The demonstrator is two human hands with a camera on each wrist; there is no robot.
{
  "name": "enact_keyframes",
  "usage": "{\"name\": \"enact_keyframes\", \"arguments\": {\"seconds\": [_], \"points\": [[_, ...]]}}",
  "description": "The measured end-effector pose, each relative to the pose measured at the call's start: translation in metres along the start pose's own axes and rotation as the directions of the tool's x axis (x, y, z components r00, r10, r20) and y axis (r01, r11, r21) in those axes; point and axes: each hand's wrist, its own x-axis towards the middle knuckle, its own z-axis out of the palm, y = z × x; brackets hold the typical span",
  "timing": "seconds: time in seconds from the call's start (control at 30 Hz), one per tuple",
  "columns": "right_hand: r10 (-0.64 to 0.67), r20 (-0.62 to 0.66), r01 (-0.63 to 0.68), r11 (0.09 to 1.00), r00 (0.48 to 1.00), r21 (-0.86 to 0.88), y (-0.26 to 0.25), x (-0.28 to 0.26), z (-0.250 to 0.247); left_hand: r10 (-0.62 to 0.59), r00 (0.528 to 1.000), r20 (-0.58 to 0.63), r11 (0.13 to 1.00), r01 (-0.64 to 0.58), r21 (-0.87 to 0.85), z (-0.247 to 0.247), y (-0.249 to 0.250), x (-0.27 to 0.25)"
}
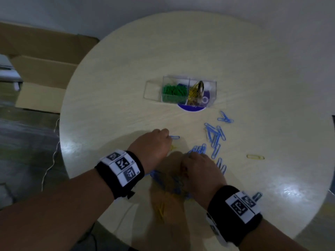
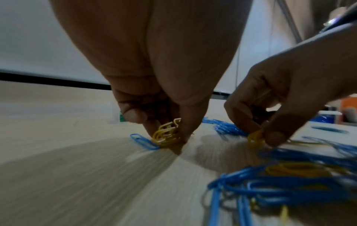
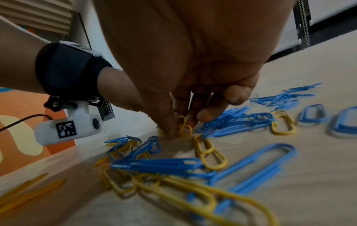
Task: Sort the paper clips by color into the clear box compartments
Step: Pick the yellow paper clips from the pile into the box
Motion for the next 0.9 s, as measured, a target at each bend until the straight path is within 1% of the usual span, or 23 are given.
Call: {"name": "enact_keyframes", "arguments": {"seconds": [0.03, 0.1, 0.17, 0.2, 0.23, 0.3, 0.37, 0.4, 0.47, 0.5, 0.53, 0.57, 0.63, 0.7, 0.73, 0.8, 0.9], "points": [[-0.015, -0.019, 0.015, 1.000, 1.000, 0.022, 0.001, -0.003, -0.003, -0.007, 0.999, 0.032, 0.999, 0.006, 0.049, -0.003, 0.001, -0.001], [-0.016, -0.092, 0.025, 0.996, 0.996, 0.089, 0.006, -0.009, -0.011, 0.009, 0.999, 0.032, 0.994, -0.012, 0.105, -0.004, 0.001, -0.002], [0.026, -0.184, -0.002, 0.992, 0.983, 0.129, 0.017, -0.013, -0.023, 0.023, 0.998, 0.062, 0.995, -0.029, 0.091, 0.003, 0.000, 0.000], [0.057, -0.225, -0.022, 0.988, 0.973, 0.154, 0.025, -0.014, -0.030, 0.030, 0.998, 0.049, 0.997, -0.033, 0.064, 0.003, 0.000, -0.001], [0.098, -0.248, -0.052, 0.981, 0.964, 0.187, 0.033, -0.015, -0.037, 0.010, 1.000, 0.016, 1.000, -0.011, 0.014, -0.001, 0.001, -0.002], [0.173, -0.283, -0.097, 0.960, 0.944, 0.262, 0.050, -0.014, -0.052, -0.066, 0.997, -0.047, 0.980, 0.055, -0.190, -0.015, 0.000, 0.004], [0.244, -0.326, -0.131, 0.934, 0.913, 0.333, 0.064, -0.010, -0.068, -0.172, 0.980, -0.098, 0.897, 0.115, -0.426, -0.038, -0.004, 0.019], [0.278, -0.354, -0.144, 0.922, 0.893, 0.359, 0.070, -0.008, -0.075, -0.246, 0.958, -0.149, 0.848, 0.138, -0.511, -0.050, -0.005, 0.030], [0.324, -0.401, -0.150, 0.901, 0.857, 0.407, 0.081, -0.002, -0.087, -0.393, 0.885, -0.251, 0.754, 0.154, -0.638, -0.070, -0.008, 0.054], [0.338, -0.415, -0.147, 0.891, 0.845, 0.429, 0.086, 0.001, -0.092, -0.447, 0.852, -0.273, 0.713, 0.155, -0.684, -0.077, -0.009, 0.067], [0.349, -0.427, -0.141, 0.883, 0.834, 0.448, 0.090, 0.005, -0.096, -0.484, 0.831, -0.274, 0.676, 0.155, -0.721, -0.083, -0.010, 0.079], [0.360, -0.436, -0.138, 0.876, 0.825, 0.463, 0.093, 0.008, -0.099, -0.509, 0.816, -0.274, 0.651, 0.157, -0.742, -0.088, -0.010, 0.090], [0.381, -0.441, -0.138, 0.861, 0.813, 0.489, 0.097, 0.013, -0.104, -0.538, 0.796, -0.277, 0.640, 0.171, -0.750, -0.091, -0.012, 0.111], [0.389, -0.434, -0.133, 0.849, 0.812, 0.512, 0.097, 0.019, -0.108, -0.552, 0.799, -0.239, 0.628, 0.210, -0.749, -0.089, -0.013, 0.126], [0.386, -0.430, -0.127, 0.846, 0.816, 0.518, 0.097, 0.021, -0.109, -0.563, 0.799, -0.211, 0.608, 0.228, -0.761, -0.087, -0.013, 0.131], [0.374, -0.410, -0.129, 0.849, 0.832, 0.512, 0.096, 0.030, -0.112, -0.591, 0.787, -0.175, 0.538, 0.224, -0.813, -0.080, -0.016, 0.135], [0.370, -0.379, -0.136, 0.843, 0.848, 0.520, 0.092, 0.049, -0.118, -0.620, 0.766, -0.171, 0.425, 0.145, -0.893, -0.074, -0.021, 0.132]]}}
